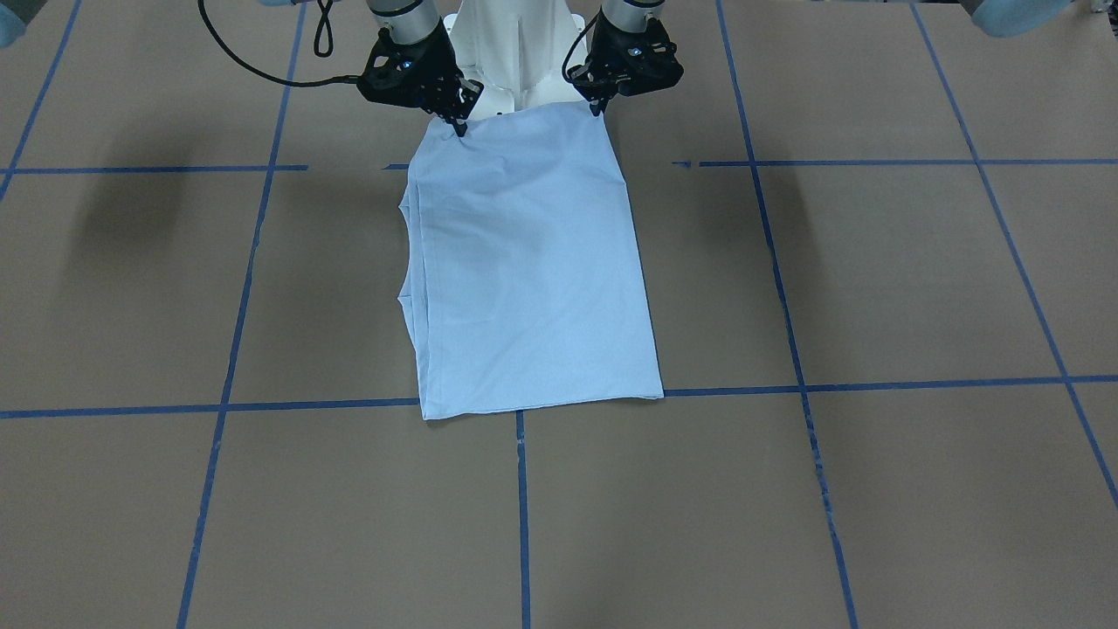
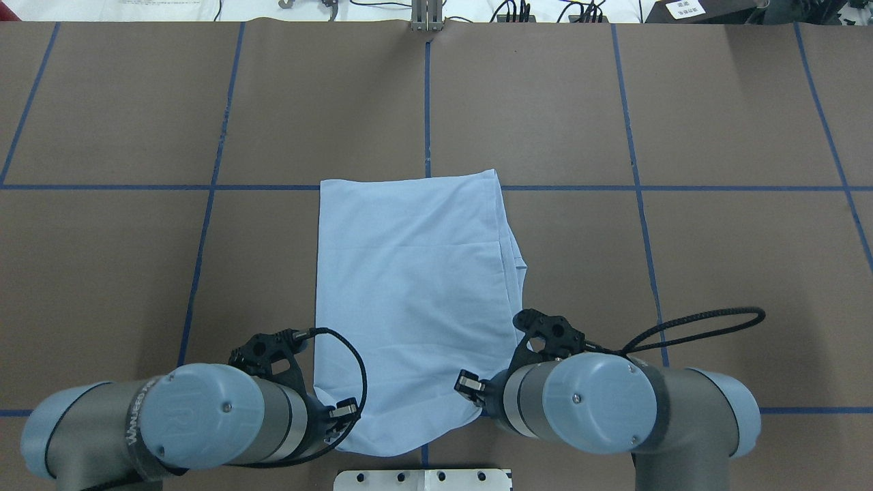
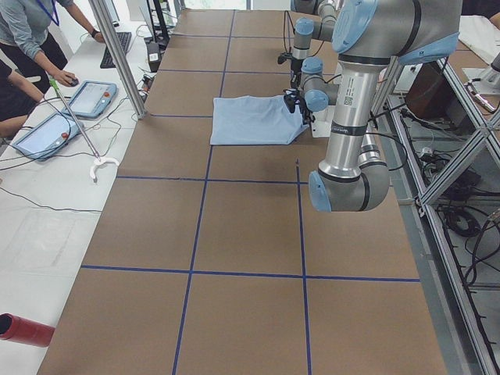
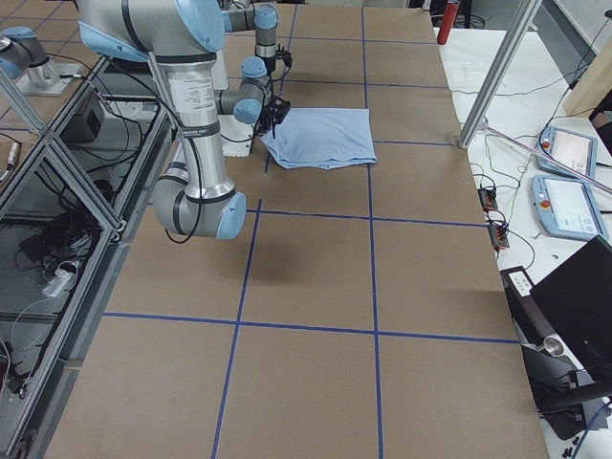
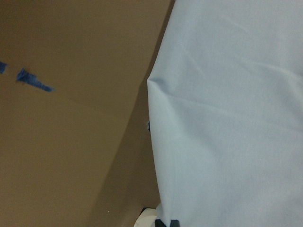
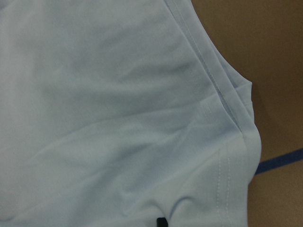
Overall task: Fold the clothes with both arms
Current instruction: 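Lift the near edge with both grippers and fold it over the far edge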
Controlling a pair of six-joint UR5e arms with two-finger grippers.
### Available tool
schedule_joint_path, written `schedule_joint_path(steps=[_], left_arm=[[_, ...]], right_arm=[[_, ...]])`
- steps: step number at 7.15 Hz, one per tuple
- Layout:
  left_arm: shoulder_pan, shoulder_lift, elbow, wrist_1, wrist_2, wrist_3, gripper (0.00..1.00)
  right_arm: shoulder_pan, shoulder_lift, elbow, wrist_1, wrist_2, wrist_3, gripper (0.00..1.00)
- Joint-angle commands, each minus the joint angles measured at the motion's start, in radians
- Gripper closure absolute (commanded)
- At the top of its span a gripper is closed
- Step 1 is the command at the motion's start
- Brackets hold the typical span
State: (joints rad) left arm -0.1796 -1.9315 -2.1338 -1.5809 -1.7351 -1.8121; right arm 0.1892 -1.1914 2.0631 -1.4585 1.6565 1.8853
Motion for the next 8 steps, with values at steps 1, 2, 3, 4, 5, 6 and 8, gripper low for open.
schedule_joint_path(steps=[1,2,3,4,5,6,8], left_arm=[[-0.099,-0.053,0.047,-0.002,-0.003,0.076,1.00],[-0.144,-0.085,0.110,-0.019,-0.003,0.086,1.00],[-0.179,-0.101,0.153,-0.057,-0.006,0.102,1.00],[-0.217,-0.101,0.173,-0.074,-0.008,0.108,1.00],[-0.244,-0.104,0.181,-0.074,-0.009,0.126,1.00],[-0.262,-0.104,0.181,-0.074,-0.009,0.148,1.00],[-0.290,-0.112,0.202,-0.108,-0.012,0.154,1.00]], right_arm=[[0.103,0.074,-0.095,0.001,0.011,-0.041,1.00],[0.140,0.104,-0.142,0.003,0.014,-0.044,1.00],[0.189,0.136,-0.187,0.006,0.054,-0.051,1.00],[0.241,0.148,-0.226,0.056,0.107,-0.052,1.00],[0.268,0.150,-0.262,0.119,0.112,-0.051,1.00],[0.282,0.154,-0.286,0.144,0.114,-0.055,1.00],[0.332,0.196,-0.317,0.144,0.156,-0.069,1.00]])
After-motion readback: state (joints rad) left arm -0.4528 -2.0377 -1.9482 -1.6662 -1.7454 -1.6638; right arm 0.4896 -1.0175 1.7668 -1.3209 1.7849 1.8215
